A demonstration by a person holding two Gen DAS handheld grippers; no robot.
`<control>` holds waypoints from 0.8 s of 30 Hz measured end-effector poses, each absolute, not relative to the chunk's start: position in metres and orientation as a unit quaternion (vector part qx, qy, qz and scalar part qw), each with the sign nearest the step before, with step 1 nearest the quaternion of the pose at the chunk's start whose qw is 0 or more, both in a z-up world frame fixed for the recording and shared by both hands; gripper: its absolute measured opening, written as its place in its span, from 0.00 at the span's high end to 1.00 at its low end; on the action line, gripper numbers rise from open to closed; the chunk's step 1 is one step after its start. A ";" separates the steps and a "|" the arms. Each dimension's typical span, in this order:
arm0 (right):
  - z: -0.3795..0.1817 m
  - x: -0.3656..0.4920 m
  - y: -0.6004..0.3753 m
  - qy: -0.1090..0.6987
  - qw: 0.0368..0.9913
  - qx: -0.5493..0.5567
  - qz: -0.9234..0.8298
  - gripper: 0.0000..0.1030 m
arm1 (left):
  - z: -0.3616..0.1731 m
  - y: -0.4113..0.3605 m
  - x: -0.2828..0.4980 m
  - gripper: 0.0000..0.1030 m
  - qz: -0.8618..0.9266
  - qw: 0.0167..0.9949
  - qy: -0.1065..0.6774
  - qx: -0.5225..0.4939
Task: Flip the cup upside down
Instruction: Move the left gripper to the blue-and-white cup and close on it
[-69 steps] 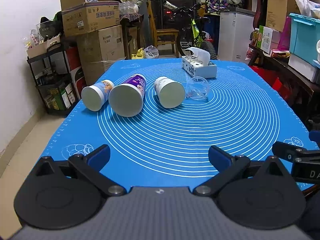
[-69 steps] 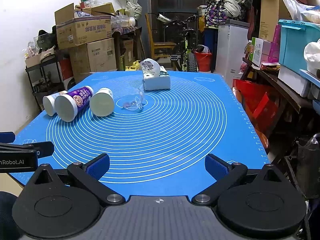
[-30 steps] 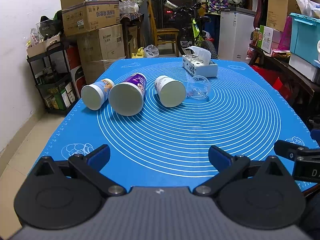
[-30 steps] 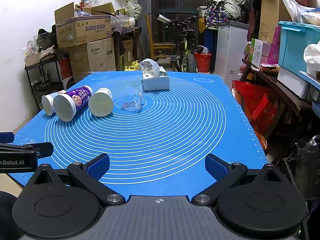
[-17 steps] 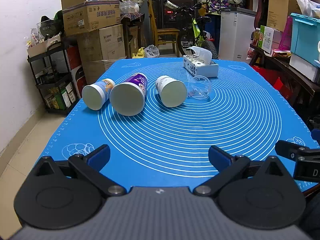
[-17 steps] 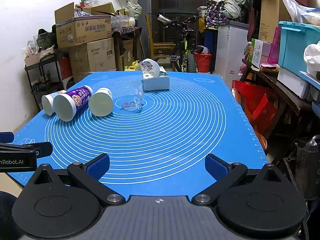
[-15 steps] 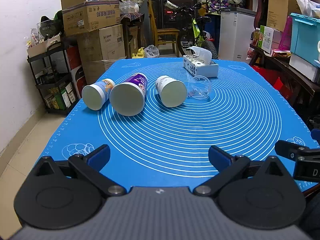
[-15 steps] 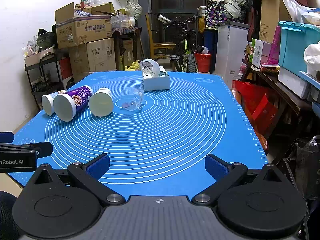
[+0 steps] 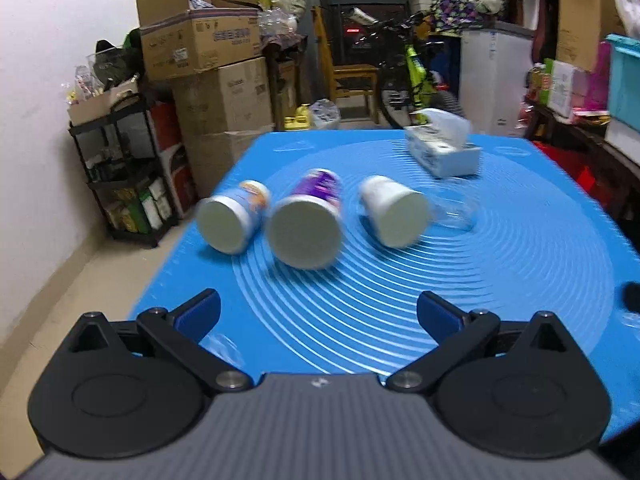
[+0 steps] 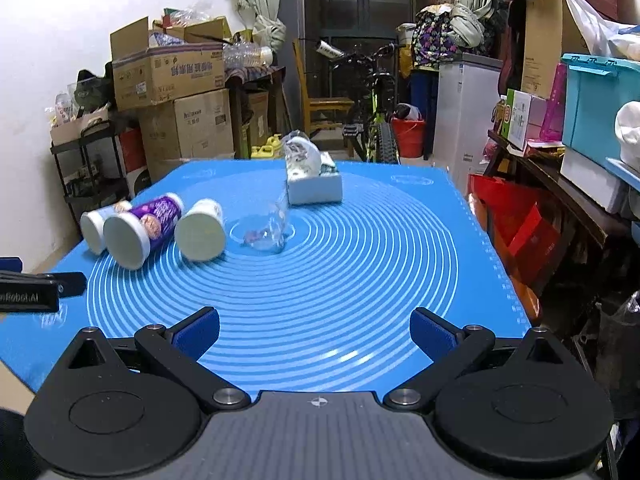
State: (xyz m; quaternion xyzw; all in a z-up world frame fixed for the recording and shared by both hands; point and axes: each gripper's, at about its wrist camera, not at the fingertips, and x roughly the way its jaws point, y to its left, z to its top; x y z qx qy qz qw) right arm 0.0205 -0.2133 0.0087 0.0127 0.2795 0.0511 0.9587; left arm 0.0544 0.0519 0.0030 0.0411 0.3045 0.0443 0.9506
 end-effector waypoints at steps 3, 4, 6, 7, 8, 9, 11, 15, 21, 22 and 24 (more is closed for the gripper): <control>0.011 0.030 -0.213 0.272 0.961 0.010 0.045 0.02 | 0.004 0.077 0.078 0.00 0.059 0.949 0.306 0.051; 0.011 0.033 -0.214 0.271 0.962 0.010 0.043 0.02 | 0.005 0.086 0.086 0.00 0.065 0.948 0.306 0.053; 0.010 0.038 -0.215 0.271 0.962 0.011 0.039 0.02 | 0.007 0.103 0.101 0.00 0.069 0.949 0.304 0.054; 0.009 0.040 -0.216 0.271 0.962 0.013 0.037 0.02 | 0.008 0.110 0.107 0.00 0.068 0.948 0.305 0.054; 0.008 0.042 -0.217 0.272 0.961 0.015 0.035 0.02 | 0.008 0.117 0.114 0.00 0.064 0.948 0.307 0.054; 0.008 0.045 -0.217 0.274 0.961 0.016 0.033 0.02 | 0.008 0.123 0.123 0.00 0.058 0.947 0.310 0.056; 0.005 0.049 -0.218 0.276 0.960 0.017 0.029 0.02 | 0.007 0.134 0.138 0.00 0.052 0.948 0.308 0.061; -0.001 0.056 -0.222 0.284 0.958 0.021 0.021 0.02 | 0.004 0.153 0.166 0.00 0.049 0.949 0.303 0.066; -0.009 0.065 -0.228 0.291 0.956 0.027 0.009 0.02 | -0.008 0.177 0.208 0.00 0.021 0.940 0.339 0.040; -0.010 0.066 -0.229 0.292 0.956 0.028 0.007 0.02 | -0.011 0.180 0.214 0.00 0.024 0.938 0.342 0.040; -0.013 0.069 -0.231 0.295 0.955 0.030 0.004 0.02 | -0.016 0.186 0.224 0.01 0.024 0.935 0.353 0.036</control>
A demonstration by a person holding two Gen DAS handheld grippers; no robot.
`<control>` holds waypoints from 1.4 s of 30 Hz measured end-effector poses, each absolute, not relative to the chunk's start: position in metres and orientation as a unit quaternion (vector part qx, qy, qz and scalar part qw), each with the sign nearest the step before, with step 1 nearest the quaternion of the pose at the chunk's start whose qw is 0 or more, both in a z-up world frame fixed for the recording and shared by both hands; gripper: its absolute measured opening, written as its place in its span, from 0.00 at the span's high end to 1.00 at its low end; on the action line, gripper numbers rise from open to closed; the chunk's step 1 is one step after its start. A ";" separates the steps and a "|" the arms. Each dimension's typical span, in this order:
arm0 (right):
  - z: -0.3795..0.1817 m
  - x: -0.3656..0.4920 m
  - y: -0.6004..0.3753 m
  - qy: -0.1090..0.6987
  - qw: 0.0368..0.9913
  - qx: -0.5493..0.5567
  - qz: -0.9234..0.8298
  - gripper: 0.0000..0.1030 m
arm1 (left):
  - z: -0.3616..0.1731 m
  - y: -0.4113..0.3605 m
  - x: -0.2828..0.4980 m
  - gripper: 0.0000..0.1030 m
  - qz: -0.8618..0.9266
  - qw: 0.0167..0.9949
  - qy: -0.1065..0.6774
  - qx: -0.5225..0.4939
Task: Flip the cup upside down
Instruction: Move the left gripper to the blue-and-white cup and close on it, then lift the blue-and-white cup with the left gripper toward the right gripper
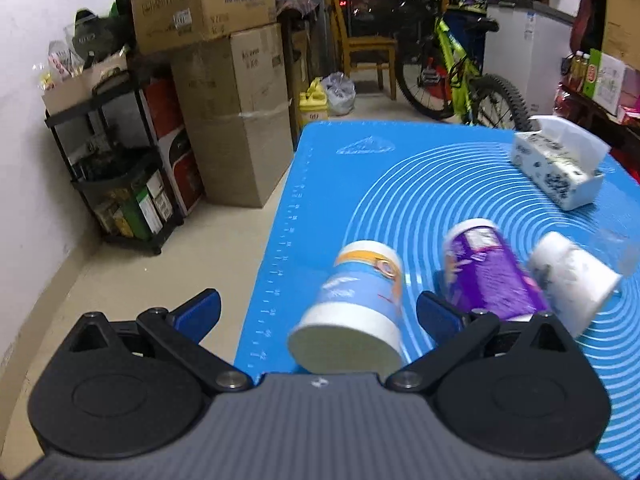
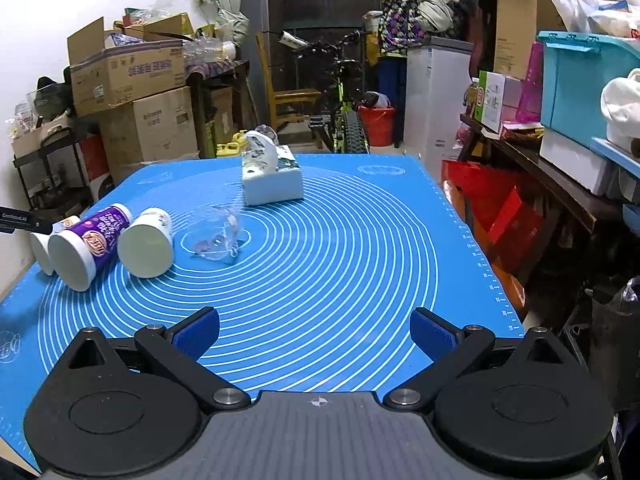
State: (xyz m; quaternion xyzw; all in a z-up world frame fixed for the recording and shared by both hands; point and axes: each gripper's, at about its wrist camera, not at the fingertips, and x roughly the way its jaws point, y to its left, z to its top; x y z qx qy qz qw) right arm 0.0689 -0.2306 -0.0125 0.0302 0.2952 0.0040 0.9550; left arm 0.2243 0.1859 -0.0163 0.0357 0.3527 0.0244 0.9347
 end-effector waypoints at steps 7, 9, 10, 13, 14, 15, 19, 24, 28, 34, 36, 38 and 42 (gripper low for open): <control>-0.016 0.075 -0.235 0.298 0.954 0.030 -0.006 0.02 | -0.031 0.190 0.247 0.07 -0.013 0.917 0.399 0.016; -0.017 0.076 -0.236 0.299 0.954 0.032 -0.008 0.02 | -0.035 0.188 0.250 0.07 -0.019 0.914 0.405 0.018; -0.017 0.075 -0.237 0.299 0.954 0.032 -0.009 0.02 | -0.035 0.189 0.252 0.10 -0.023 0.914 0.406 0.010; -0.017 0.075 -0.237 0.300 0.953 0.031 -0.010 0.02 | -0.037 0.189 0.258 0.26 -0.028 0.908 0.418 -0.001; -0.017 0.075 -0.238 0.300 0.953 0.031 -0.011 0.02 | -0.038 0.188 0.259 0.27 -0.030 0.907 0.420 0.000; -0.017 0.075 -0.238 0.300 0.954 0.031 -0.011 0.02 | -0.039 0.187 0.259 0.32 -0.033 0.906 0.422 0.002; -0.017 0.075 -0.239 0.299 0.954 0.033 -0.011 0.02 | -0.039 0.186 0.259 0.38 -0.034 0.906 0.423 0.000; -0.017 0.075 -0.240 0.298 0.954 0.033 -0.011 0.02 | -0.031 0.188 0.250 0.39 -0.026 0.911 0.411 -0.003; -0.014 0.074 -0.242 0.294 0.955 0.033 -0.009 0.02 | -0.013 0.183 0.230 0.39 -0.030 0.921 0.387 -0.010; -0.009 0.067 -0.242 0.290 0.956 0.036 -0.003 0.02 | 0.020 0.160 0.185 0.39 -0.049 0.938 0.342 0.016; -0.007 0.065 -0.242 0.290 0.956 0.037 0.000 0.02 | 0.029 0.149 0.168 0.39 -0.062 0.942 0.329 0.024; -0.005 0.063 -0.241 0.288 0.957 0.038 0.003 0.02 | 0.036 0.135 0.154 0.39 -0.077 0.944 0.319 0.033; -0.003 0.058 -0.239 0.287 0.957 0.039 0.010 0.02 | 0.044 0.102 0.130 0.39 -0.111 0.945 0.303 0.048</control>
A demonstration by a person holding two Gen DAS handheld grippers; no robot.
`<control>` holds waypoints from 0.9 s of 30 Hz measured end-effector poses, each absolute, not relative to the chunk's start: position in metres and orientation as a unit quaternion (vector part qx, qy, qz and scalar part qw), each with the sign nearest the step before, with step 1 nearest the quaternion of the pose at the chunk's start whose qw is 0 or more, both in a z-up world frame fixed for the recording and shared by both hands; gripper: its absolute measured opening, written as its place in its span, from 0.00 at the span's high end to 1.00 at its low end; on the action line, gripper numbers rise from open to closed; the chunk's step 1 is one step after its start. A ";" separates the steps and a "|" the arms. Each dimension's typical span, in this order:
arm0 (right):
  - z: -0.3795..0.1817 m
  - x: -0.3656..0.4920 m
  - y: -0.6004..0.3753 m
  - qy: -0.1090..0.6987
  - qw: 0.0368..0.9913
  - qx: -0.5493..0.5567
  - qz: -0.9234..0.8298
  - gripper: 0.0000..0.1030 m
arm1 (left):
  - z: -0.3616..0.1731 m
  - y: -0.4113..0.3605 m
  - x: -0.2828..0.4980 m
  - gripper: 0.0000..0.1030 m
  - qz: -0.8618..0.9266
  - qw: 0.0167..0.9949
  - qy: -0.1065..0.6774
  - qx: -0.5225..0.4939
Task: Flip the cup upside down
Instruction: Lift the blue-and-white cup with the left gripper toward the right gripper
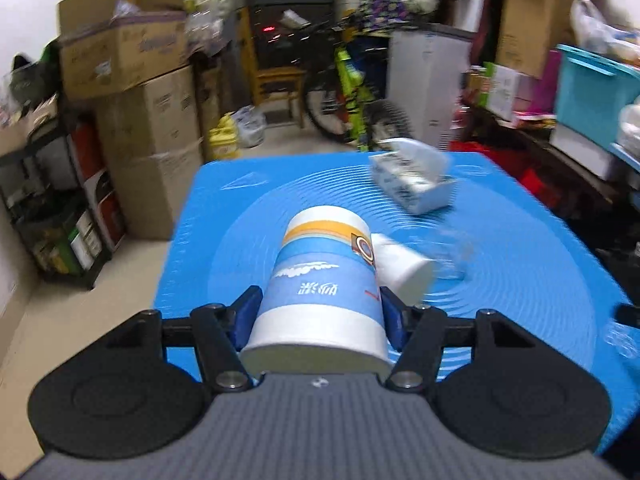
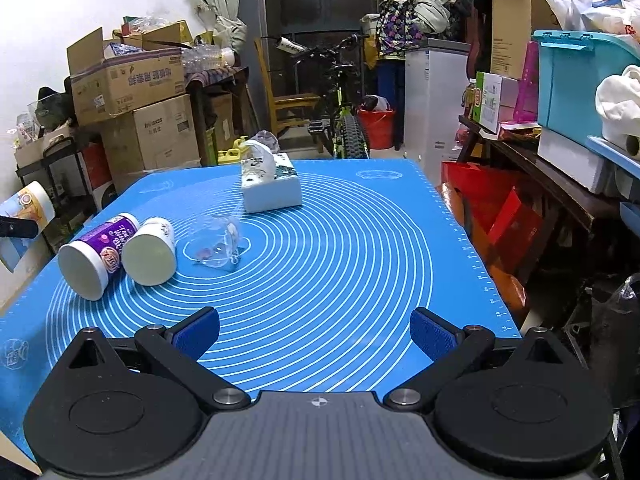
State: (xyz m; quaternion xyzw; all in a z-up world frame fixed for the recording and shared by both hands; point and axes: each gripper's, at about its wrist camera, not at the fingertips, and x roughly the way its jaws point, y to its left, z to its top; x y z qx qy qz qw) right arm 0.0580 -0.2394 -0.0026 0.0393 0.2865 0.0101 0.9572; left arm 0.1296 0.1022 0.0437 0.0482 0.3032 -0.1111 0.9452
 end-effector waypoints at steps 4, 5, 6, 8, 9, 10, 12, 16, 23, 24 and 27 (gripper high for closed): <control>0.000 0.054 -0.241 0.286 0.957 0.040 0.014 0.02 | 0.040 0.065 0.113 0.39 -0.129 0.945 0.297 0.048; 0.000 0.053 -0.241 0.287 0.957 0.040 0.014 0.02 | 0.037 0.054 0.110 0.39 -0.130 0.945 0.296 0.044; 0.000 0.053 -0.243 0.288 0.957 0.040 0.015 0.02 | 0.034 0.046 0.106 0.39 -0.129 0.946 0.296 0.040; -0.001 0.052 -0.244 0.290 0.956 0.040 0.015 0.02 | 0.025 0.027 0.103 0.38 -0.125 0.944 0.302 0.032; -0.002 0.051 -0.245 0.292 0.956 0.039 0.016 0.02 | 0.020 0.018 0.103 0.38 -0.120 0.943 0.308 0.026; -0.002 0.050 -0.245 0.293 0.955 0.039 0.017 0.02 | 0.014 0.007 0.104 0.38 -0.114 0.941 0.317 0.018; -0.003 0.049 -0.246 0.294 0.955 0.037 0.017 0.02 | 0.001 -0.009 0.108 0.38 -0.108 0.935 0.337 -0.006; -0.004 0.047 -0.250 0.296 0.954 0.034 0.017 0.02 | -0.018 -0.030 0.110 0.38 -0.093 0.926 0.363 -0.041; -0.012 0.046 -0.258 0.307 0.951 0.038 0.014 0.02 | -0.045 -0.048 0.115 0.38 -0.060 0.917 0.392 -0.054; -0.013 0.046 -0.258 0.308 0.950 0.038 0.014 0.02 | -0.048 -0.049 0.116 0.38 -0.058 0.916 0.393 -0.052; -0.016 0.046 -0.258 0.312 0.949 0.038 0.013 0.02 | -0.052 -0.050 0.113 0.37 -0.053 0.919 0.387 -0.048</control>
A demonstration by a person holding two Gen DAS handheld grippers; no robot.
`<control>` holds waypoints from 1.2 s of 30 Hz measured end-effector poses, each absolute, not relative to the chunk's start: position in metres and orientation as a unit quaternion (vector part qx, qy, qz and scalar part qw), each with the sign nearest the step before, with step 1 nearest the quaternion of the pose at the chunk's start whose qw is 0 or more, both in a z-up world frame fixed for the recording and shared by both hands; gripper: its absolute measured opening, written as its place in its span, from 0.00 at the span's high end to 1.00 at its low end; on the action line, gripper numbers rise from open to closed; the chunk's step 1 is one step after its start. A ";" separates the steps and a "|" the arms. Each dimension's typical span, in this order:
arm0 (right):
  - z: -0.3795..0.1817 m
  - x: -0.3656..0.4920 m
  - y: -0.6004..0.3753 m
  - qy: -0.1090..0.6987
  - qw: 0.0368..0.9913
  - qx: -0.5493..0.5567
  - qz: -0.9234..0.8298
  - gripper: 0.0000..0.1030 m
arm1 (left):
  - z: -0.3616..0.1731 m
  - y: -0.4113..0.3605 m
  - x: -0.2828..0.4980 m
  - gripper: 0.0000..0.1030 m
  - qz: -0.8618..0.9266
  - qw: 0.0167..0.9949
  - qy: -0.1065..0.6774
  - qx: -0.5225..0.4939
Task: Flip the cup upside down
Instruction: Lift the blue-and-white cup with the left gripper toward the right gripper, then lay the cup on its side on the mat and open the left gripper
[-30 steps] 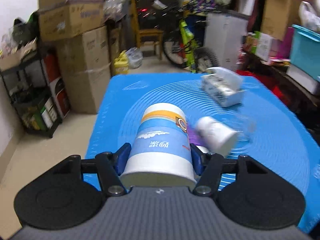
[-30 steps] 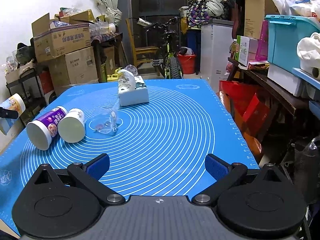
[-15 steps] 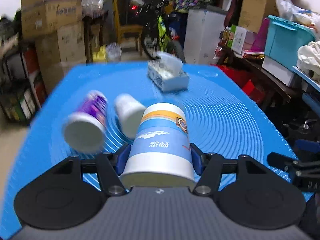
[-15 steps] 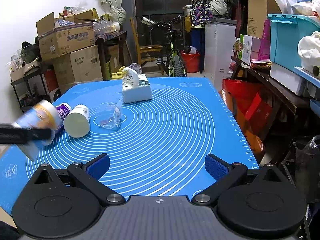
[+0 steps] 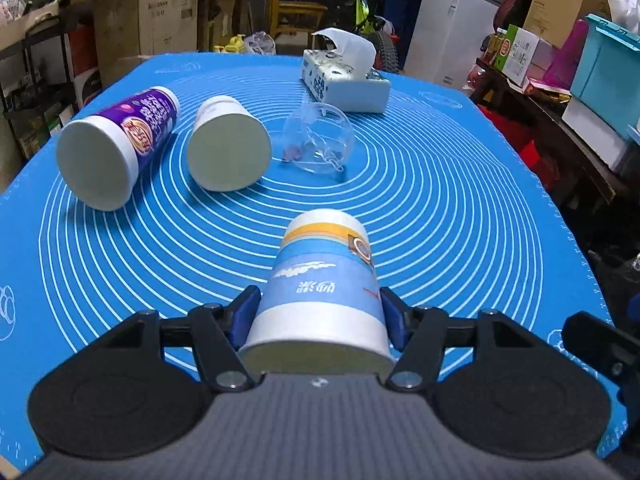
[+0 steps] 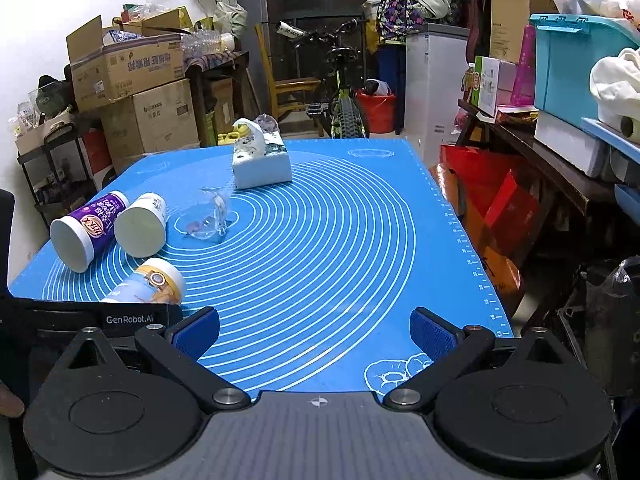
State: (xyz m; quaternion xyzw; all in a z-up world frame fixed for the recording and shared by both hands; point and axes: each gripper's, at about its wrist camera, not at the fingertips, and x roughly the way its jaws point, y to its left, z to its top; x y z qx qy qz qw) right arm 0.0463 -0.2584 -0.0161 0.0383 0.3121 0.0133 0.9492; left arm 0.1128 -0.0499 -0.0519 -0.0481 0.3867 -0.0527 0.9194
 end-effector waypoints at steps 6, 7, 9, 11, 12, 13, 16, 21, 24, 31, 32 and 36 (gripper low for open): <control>-0.019 0.047 -0.257 0.318 0.947 0.036 0.016 0.02 | -0.053 -0.049 0.115 0.17 -0.053 0.917 0.392 -0.050; -0.019 0.047 -0.256 0.318 0.947 0.035 0.016 0.02 | -0.053 -0.050 0.114 0.16 -0.055 0.917 0.391 -0.048; -0.019 0.047 -0.255 0.319 0.947 0.034 0.017 0.02 | -0.051 -0.051 0.113 0.14 -0.058 0.919 0.388 -0.042; -0.018 0.047 -0.255 0.319 0.947 0.034 0.017 0.02 | -0.049 -0.054 0.111 0.14 -0.060 0.921 0.383 -0.034; -0.018 0.047 -0.255 0.319 0.947 0.034 0.017 0.02 | -0.048 -0.055 0.110 0.13 -0.061 0.923 0.379 -0.028; -0.018 0.047 -0.254 0.319 0.947 0.033 0.017 0.02 | -0.047 -0.056 0.109 0.13 -0.061 0.924 0.376 -0.024; -0.018 0.047 -0.254 0.320 0.947 0.033 0.017 0.02 | -0.044 -0.057 0.108 0.12 -0.060 0.927 0.370 -0.018; -0.016 0.047 -0.252 0.318 0.947 0.031 0.020 0.02 | -0.036 -0.053 0.104 0.10 -0.060 0.929 0.363 -0.025; -0.013 0.046 -0.250 0.315 0.948 0.028 0.021 0.02 | -0.033 -0.049 0.104 0.09 -0.057 0.931 0.359 -0.027; -0.001 0.049 -0.246 0.318 0.947 0.035 0.033 0.02 | -0.013 -0.029 0.093 0.09 -0.056 0.940 0.336 -0.033; 0.002 0.050 -0.245 0.320 0.946 0.038 0.038 0.02 | -0.009 -0.026 0.091 0.07 -0.056 0.941 0.333 -0.032; 0.013 0.063 -0.236 0.349 0.933 0.059 0.069 0.02 | 0.004 -0.009 0.088 0.00 -0.049 0.942 0.331 -0.034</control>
